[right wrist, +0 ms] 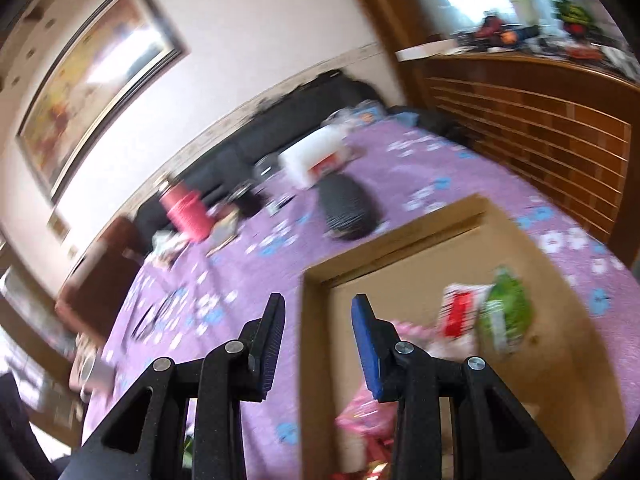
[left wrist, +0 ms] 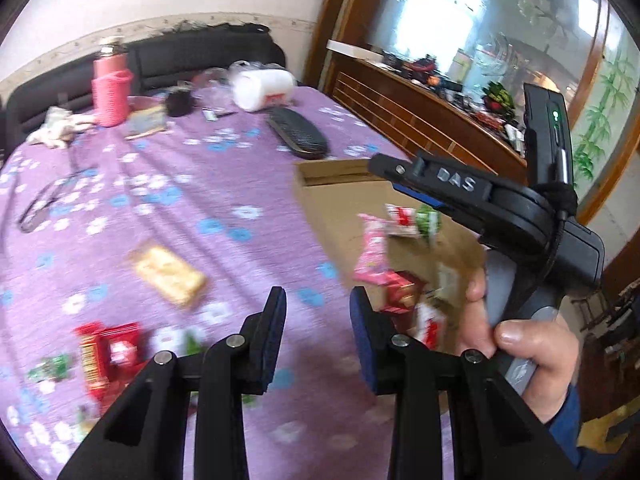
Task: Organize snacks
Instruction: 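Move both open grippers back over the snack pile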
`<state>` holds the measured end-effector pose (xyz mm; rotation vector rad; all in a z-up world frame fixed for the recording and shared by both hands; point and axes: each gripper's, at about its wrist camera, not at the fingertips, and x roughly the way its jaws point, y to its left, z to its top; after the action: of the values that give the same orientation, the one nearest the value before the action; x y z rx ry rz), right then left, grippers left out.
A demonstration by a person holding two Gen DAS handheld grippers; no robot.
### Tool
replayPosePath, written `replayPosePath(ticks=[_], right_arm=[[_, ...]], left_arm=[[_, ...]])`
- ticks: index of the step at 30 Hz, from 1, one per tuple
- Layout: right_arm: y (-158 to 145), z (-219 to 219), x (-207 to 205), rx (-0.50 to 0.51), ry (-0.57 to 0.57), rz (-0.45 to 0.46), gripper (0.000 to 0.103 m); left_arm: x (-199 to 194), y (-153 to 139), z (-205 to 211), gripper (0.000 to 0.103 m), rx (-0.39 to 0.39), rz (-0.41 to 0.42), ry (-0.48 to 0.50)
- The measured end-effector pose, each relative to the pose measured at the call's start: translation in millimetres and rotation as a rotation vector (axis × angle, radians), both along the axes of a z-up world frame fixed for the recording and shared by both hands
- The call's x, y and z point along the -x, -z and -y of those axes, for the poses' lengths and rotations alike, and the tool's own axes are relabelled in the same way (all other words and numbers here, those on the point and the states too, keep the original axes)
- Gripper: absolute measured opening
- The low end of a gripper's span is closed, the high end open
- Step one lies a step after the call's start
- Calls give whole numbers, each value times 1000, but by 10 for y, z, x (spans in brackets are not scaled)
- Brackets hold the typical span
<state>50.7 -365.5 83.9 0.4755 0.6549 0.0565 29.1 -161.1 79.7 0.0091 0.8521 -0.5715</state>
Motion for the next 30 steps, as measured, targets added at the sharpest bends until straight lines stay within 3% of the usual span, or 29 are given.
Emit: replayPosePath(ticks=[8, 15, 19, 21, 24, 30], right_arm=[[73, -474, -38, 25, -213, 5, 37], [157, -536, -110, 24, -221, -25, 37], [178, -524, -110, 18, -218, -36, 37], [174, -515, -98, 19, -216, -35, 37], [174, -516, -97, 17, -220, -37, 37], [152, -530, -84, 17, -227, -30, 37]], left_arm=[[-49, -10, -1074, 32, -10, 33, -176], [-216, 273, -1905, 33, -39, -21, -291], [-350, 498, -2053, 33, 0, -104, -314], [-374, 581, -2059, 33, -26, -117, -314], [-368, 637, -2000, 48, -78, -109, -301], [-310, 697, -1845, 49, -174, -86, -239]])
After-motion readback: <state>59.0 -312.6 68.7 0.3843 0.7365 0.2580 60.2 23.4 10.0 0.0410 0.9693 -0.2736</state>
